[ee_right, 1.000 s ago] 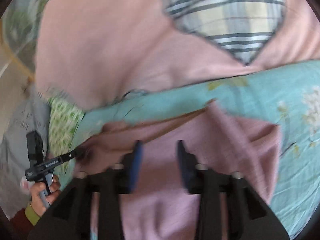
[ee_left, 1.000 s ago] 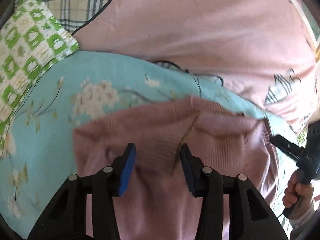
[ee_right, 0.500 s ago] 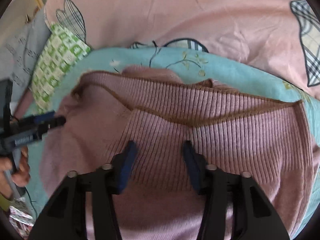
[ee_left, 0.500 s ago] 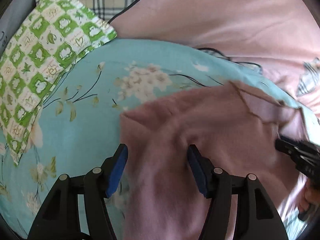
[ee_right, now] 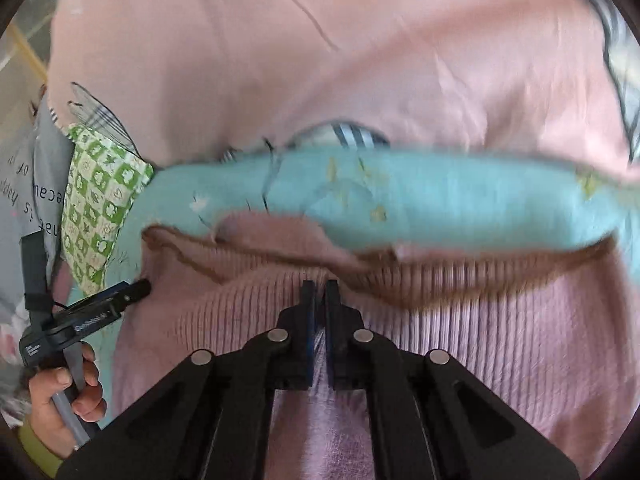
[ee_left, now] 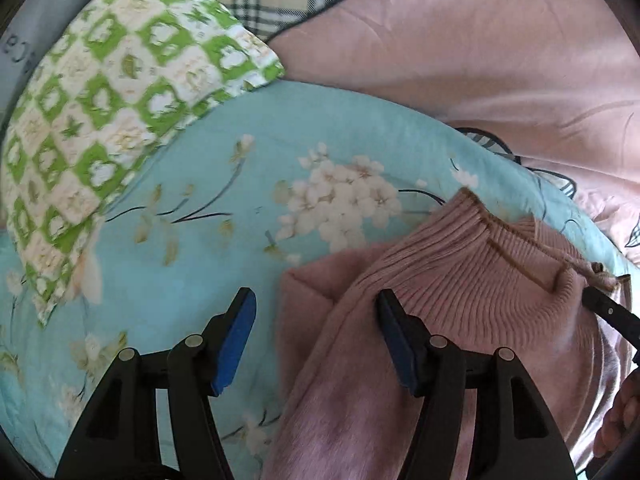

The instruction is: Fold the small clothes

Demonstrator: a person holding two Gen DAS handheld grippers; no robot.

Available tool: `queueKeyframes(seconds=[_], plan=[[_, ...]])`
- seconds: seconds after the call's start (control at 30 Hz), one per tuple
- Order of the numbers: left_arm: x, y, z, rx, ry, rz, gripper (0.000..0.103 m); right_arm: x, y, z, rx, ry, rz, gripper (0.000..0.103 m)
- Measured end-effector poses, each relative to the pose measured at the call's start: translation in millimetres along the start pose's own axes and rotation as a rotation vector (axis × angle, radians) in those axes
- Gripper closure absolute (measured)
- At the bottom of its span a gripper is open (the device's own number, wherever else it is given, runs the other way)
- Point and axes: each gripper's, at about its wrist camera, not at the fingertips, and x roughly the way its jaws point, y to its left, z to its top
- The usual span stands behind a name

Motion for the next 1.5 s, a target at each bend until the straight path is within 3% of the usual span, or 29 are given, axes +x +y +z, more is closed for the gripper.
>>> queueKeyframes(seconds=[0.1,0.13,0.2,0.3,0.37,0.4,0.47,0.53,0.57,0.63,0.7,0.77,0.83,0.93,1.17,1.3,1.5], plan=[[-28,3,-10,-0.016,-0.044,-0.054,0.042,-26,-9,-15,0.023,-0.050,0.049,0.084],[-36,1,-12,-0.017,-0.059,-0.102,0.042,-35,-11,-19,0.027,-0.069,0.052,0.079],[-48,-15,-16,0.011,-0.070,-0.236,0.042,-61,-22,-33,0.047,-0.132,0.062,0.078],[-47,-53,-18,0.107,-0.021,-0.396,0.042,-79,-42,-49,0.110,-0.158,0.092,0.078],[-35,-82,-23,0.186,0.033,-0.467,0.041,-80,-58,-60,0.142,-0.126,0.086,0.078],[-28,-92,-25,0.221,0.047,-0.454,0.041,-80,-64,-65,0.144,-0.118,0.066,0.078],[-1,-103,-19,0.278,0.073,-0.318,0.041,-81,-81,-72,0.150,-0.114,-0.035,0.078],[24,-89,-9,0.234,0.092,-0.231,0.043,-84,-103,-71,0.185,-0.121,-0.118,0.083],[30,-80,-2,0.203,0.092,-0.228,0.045,-88,-120,-69,0.217,-0.132,-0.135,0.085],[41,-54,12,0.126,0.091,-0.233,0.066,-94,-141,-64,0.251,-0.143,-0.168,0.102],[46,-37,23,0.092,0.103,-0.250,0.071,-99,-158,-58,0.285,-0.148,-0.155,0.103],[38,-30,26,0.087,0.091,-0.246,0.073,-103,-160,-55,0.279,-0.149,-0.159,0.103],[24,-23,23,0.075,0.074,-0.256,0.064,-110,-155,-56,0.279,-0.156,-0.152,0.099],[-5,-16,3,0.084,0.041,-0.262,0.054,-130,-144,-64,0.302,-0.193,-0.110,0.099],[-71,10,-68,0.018,0.038,-0.337,0.049,-162,-99,-102,0.253,-0.187,-0.041,0.099],[-100,25,-117,-0.042,0.078,-0.373,0.045,-171,-80,-128,0.238,-0.171,-0.014,0.098],[-112,47,-186,-0.120,0.155,-0.410,0.044,-169,-54,-168,0.246,-0.119,0.009,0.096]])
